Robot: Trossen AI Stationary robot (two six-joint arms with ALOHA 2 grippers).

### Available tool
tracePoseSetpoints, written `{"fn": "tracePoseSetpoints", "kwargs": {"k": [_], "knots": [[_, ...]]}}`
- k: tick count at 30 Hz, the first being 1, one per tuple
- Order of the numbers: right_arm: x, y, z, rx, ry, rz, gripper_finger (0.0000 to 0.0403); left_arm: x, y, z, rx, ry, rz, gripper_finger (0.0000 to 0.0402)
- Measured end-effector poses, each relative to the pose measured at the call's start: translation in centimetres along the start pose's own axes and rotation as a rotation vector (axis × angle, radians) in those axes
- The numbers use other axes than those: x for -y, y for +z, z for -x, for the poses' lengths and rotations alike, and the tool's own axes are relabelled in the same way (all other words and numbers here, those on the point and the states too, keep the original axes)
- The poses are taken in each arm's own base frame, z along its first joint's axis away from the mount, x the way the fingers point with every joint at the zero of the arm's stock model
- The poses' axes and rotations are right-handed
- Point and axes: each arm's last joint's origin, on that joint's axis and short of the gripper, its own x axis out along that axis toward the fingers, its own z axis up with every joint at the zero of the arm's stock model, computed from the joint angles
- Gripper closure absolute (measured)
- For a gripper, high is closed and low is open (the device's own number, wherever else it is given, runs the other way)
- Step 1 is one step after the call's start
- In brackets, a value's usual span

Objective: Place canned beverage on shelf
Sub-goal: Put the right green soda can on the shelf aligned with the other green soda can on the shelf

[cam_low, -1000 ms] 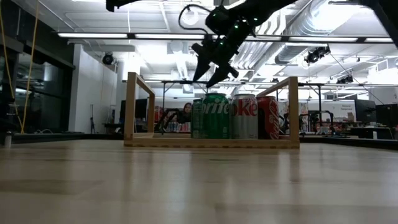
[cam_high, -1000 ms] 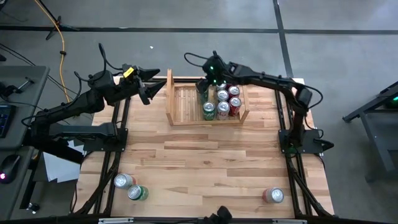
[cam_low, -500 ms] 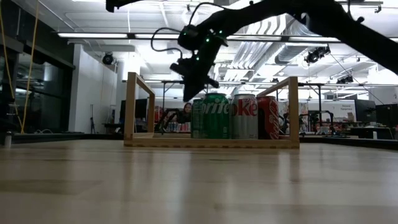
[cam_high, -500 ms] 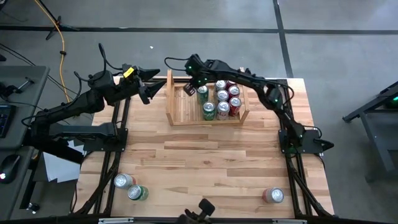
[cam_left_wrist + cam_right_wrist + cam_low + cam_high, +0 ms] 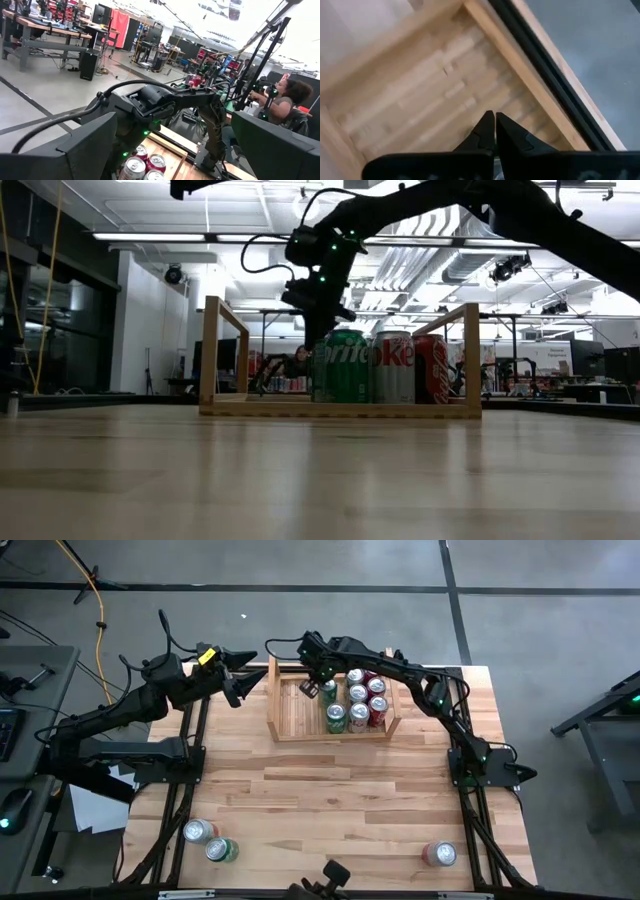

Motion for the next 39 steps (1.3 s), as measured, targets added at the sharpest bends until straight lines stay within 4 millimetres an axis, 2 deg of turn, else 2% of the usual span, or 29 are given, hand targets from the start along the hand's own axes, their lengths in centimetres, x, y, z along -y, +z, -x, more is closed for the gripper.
{"fn": "tracePoseSetpoints", "kwargs": {"k": [15, 20, 28, 33, 39], "knots": [[0.4, -1.5, 0.3, -0.15, -0.066, 0.094, 0.0403, 0.0, 0.0, 0.0, -0.001, 0.0, 0.0, 0.0019], [0.0, -1.0, 0.5, -0.099, -0.041, 0.083, 0.0403, 0.0, 0.0, 0.0, -0.001, 0.0, 0.0, 0.0019], [-1.0, 0.0, 0.6, 0.005, 0.097, 0.029, 0.0403, 0.0, 0.0, 0.0, -0.001, 0.0, 0.0, 0.0019], [-2.0, 0.7, 0.7, 0.089, 0.116, 0.053, 0.0403, 0.0, 0.0, 0.0, -0.001, 0.0, 0.001, 0.0019], [-3.1, 0.7, -1.0, 0.108, 0.138, 0.148, 0.0403, 0.0, 0.0, 0.0, -0.001, 0.0, 0.025, 0.0019]]}}
